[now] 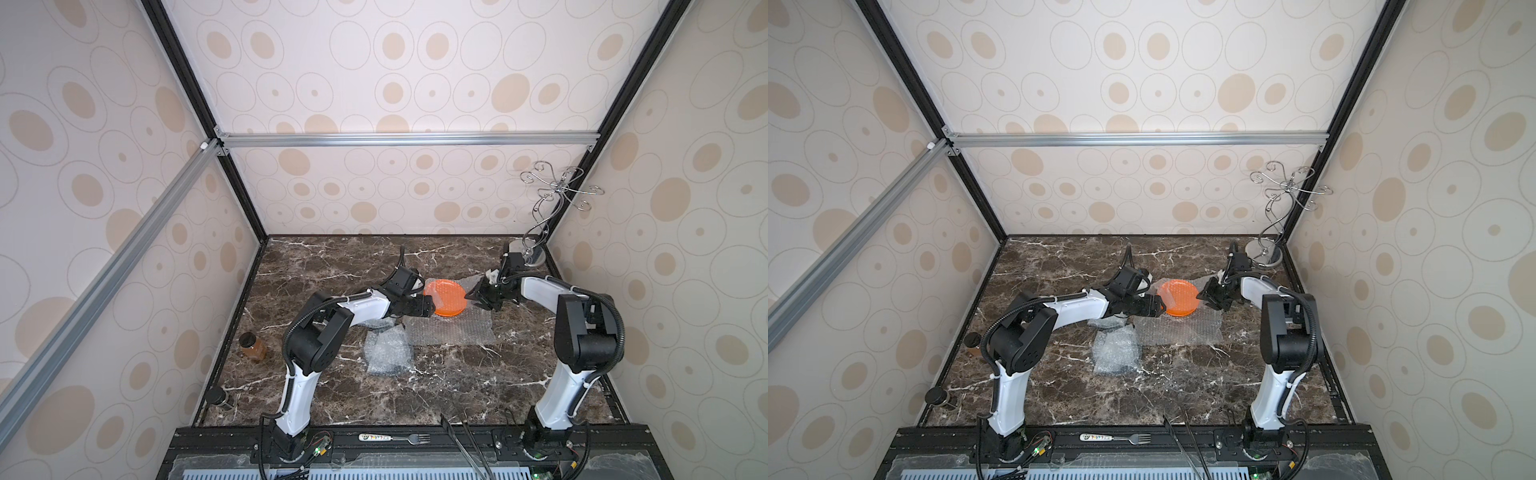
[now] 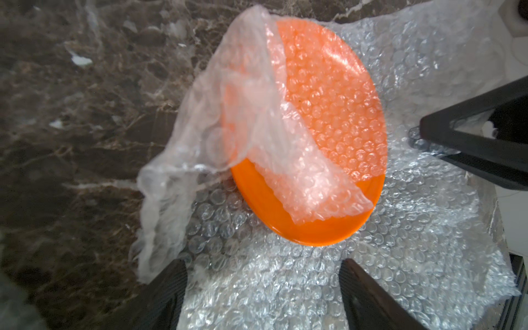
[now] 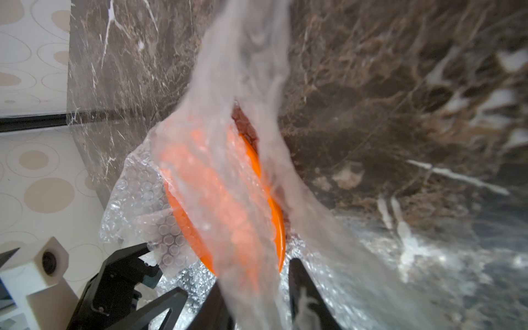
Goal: Unpack dinner plates from bubble wrap
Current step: Unwrap the bubble wrap at the center of the board.
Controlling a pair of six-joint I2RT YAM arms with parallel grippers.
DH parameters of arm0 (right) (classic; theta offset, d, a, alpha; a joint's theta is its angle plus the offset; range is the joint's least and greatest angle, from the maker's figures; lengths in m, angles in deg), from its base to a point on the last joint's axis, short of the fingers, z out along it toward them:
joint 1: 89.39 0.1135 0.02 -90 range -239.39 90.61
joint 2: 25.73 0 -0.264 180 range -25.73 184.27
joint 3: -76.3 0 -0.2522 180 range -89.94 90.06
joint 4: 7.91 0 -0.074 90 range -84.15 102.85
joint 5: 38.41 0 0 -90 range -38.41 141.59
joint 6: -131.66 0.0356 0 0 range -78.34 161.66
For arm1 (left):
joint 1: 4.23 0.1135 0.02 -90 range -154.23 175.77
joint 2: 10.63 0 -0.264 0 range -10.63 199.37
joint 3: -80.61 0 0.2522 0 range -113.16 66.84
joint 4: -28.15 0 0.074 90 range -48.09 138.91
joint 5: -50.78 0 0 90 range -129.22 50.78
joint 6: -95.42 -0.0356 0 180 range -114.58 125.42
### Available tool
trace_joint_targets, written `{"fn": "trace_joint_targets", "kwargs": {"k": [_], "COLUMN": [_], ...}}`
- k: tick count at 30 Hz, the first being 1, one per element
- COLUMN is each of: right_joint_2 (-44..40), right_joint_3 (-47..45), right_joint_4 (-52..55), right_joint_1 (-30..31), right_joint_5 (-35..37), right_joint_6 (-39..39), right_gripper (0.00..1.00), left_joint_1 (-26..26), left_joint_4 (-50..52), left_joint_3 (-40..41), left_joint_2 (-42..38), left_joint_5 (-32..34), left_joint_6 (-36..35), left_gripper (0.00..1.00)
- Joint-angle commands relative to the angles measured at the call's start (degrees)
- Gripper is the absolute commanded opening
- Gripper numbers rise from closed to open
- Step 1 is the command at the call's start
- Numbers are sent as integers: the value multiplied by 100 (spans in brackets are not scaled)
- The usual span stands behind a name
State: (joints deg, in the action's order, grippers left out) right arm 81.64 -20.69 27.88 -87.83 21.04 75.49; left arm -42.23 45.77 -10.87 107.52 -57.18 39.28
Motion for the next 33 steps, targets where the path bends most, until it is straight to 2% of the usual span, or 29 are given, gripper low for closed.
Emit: {"fn": "trace_joint_targets", "kwargs": {"k": [1, 4, 6, 7, 18, 26, 33], "right_joint_2": [91, 69, 40, 29, 346, 953, 1418], "right_joint_3": [183, 248, 324, 371, 1474, 2497, 3141], "right_joint_4": [48, 56, 87, 115, 524, 649, 553], "right_joint_1": [32, 31, 32, 30, 35, -17, -111], "right_joint_5": [75, 33, 17, 14, -145, -197, 49], "right_joint_6": [50, 63, 66, 65, 38, 210, 399], "right_gripper": [24, 16, 2, 0, 0, 0, 1], "left_joint_1": [3, 3, 3, 3, 3, 3, 11], "left_joint_4": [-34, -8, 5, 2, 71, 159, 155], "left_joint_3": [28, 3, -7, -7, -69, -105, -42], "left_joint_2": [-222, -231, -230, -231, -296, -344, -405], "left_joint_5": [-17, -16, -13, -11, 20, 53, 82], "left_joint_6": [68, 51, 50, 50, 42, 8, 15], "left_gripper": [85, 85, 85, 85, 84, 84, 84]}}
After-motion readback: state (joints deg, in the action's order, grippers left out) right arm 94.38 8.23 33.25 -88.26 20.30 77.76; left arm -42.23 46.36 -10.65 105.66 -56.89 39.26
